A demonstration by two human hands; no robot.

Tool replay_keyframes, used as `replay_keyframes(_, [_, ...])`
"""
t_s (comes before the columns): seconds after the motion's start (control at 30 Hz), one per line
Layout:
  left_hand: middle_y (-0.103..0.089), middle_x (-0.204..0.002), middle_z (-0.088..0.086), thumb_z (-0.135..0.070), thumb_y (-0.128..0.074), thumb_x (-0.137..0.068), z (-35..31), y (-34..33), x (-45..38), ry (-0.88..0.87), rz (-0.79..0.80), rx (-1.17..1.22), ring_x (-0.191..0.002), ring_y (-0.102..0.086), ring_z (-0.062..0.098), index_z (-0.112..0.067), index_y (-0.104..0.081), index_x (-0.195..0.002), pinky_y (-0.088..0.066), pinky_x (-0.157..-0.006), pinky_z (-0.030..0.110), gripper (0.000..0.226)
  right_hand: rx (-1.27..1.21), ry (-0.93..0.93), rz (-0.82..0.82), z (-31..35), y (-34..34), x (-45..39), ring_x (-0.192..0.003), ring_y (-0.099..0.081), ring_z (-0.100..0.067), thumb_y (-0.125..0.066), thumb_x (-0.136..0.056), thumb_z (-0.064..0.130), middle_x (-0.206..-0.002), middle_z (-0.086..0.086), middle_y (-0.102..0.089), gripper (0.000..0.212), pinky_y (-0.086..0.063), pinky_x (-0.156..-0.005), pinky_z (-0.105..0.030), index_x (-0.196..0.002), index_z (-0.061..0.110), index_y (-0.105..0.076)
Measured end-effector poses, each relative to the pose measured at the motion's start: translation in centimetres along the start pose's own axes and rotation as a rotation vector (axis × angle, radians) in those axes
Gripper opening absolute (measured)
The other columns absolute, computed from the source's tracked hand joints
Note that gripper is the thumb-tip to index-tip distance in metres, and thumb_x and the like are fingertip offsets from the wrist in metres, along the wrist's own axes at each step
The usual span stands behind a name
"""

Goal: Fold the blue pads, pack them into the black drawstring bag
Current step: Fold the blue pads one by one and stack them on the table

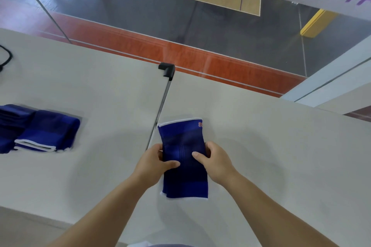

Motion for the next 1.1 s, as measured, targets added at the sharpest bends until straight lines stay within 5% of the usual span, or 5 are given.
replay_keyframes(0.27, [-0.073, -0.084, 0.005, -0.002, -0.067, -0.083, -4.4, 1.7, 1.3, -0.171, -0.058, 0.213, -0.078, -0.069, 0.016, -0.032, -0.038, -0.124, -0.054, -0.070, 0.024, 0.058, -0.340, 0.131, -0.011, 3.3, 3.3, 1.8, -0.093, -0.070, -0.018, -0.061, -0.089, 0.003, -0.098, -0.007, -0.073, 0.062, -0.057, -0.083, -0.030, -0.127, 0.044, -0.033])
replay_keyframes(0.53, [-0.065, -0.097, -0.003, -0.007, -0.078, -0.071, -6.6, 1.5, 3.8, -0.352, -0.138, -0.288, -0.086, -0.064, 0.014, -0.024, -0.056, -0.122, -0.048, -0.074, 0.020, 0.059, 0.167, 0.246, -0.170, 5.7, 4.3, 4.0, -0.102, -0.057, -0.014, -0.076, -0.074, 0.009, -0.109, 0.007, -0.060, 0.056, -0.048, -0.090, -0.026, -0.125, 0.020, -0.056])
replay_keyframes(0.77, [-0.048, -0.094, -0.009, -0.011, -0.073, -0.078, -6.3, 2.4, 5.2, -0.519, -0.223, -0.424, -0.084, -0.052, 0.006, -0.019, -0.067, -0.098, -0.038, -0.076, 0.011, 0.022, 0.370, 0.392, -0.275, 6.3, 4.1, 5.2, -0.082, -0.053, -0.014, -0.073, -0.074, 0.018, -0.087, 0.003, -0.056, 0.016, -0.046, -0.072, -0.025, -0.081, 0.020, -0.059])
replay_keyframes(0.9, [-0.059, -0.101, -0.013, -0.013, -0.066, -0.084, -5.7, 3.6, 5.9, -0.539, -0.149, -0.405, -0.094, -0.055, 0.007, -0.026, -0.061, -0.096, -0.038, -0.081, 0.018, 0.018, 0.338, 0.461, -0.134, 6.9, 3.2, 5.5, -0.108, -0.041, -0.007, -0.069, -0.082, 0.019, -0.109, 0.009, -0.047, 0.016, -0.037, -0.082, -0.014, -0.087, 0.022, -0.054])
replay_keyframes(1.1, [-0.065, -0.082, -0.009, -0.021, -0.059, -0.089, -2.8, 6.1, 6.4, -0.388, -0.078, -0.366, -0.080, -0.064, 0.013, -0.041, -0.049, -0.084, -0.052, -0.075, 0.028, 0.023, 0.283, 0.365, 0.112, 7.1, -0.1, 5.7, -0.075, -0.061, -0.013, -0.055, -0.093, 0.028, -0.085, 0.006, -0.063, 0.007, -0.054, -0.069, -0.031, -0.094, 0.027, -0.047])
Point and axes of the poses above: each hand's wrist, its own x-axis away from the middle knuckle, its own y-axis out of the back of the hand, z = x × y, the point moved 5 cm from there along -x, towards the middle knuckle
